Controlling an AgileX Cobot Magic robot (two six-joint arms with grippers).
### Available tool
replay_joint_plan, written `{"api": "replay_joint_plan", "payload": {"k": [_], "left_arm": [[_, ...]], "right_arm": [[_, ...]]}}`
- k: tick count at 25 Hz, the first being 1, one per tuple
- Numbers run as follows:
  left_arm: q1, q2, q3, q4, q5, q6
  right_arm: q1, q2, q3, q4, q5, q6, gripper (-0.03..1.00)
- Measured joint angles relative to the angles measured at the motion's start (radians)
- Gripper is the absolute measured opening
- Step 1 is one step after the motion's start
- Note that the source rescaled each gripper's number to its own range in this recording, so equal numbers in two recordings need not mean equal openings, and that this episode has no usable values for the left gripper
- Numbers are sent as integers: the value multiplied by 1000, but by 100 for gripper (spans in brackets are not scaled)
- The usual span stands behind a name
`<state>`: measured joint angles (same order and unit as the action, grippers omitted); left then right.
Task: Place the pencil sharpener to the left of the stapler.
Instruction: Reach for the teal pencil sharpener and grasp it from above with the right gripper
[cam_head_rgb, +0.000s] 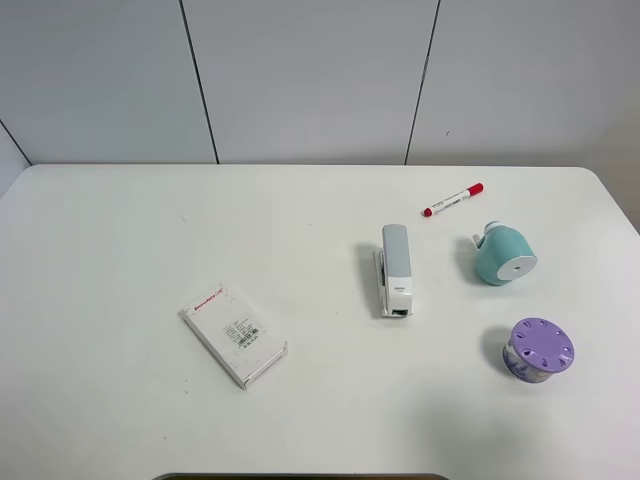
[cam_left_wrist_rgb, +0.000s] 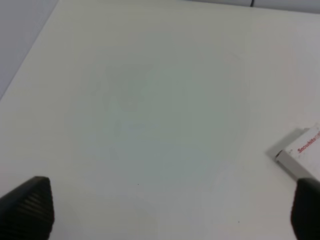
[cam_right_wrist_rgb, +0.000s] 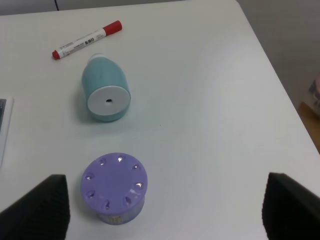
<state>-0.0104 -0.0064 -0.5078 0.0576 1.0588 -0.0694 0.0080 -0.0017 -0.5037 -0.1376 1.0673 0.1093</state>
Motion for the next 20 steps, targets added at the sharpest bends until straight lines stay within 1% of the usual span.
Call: {"api": "replay_joint_plan", "payload": {"k": [20], "left_arm": [[0,0,0,0,0,0]], "right_arm": [[0,0,0,0,0,0,28]]}}
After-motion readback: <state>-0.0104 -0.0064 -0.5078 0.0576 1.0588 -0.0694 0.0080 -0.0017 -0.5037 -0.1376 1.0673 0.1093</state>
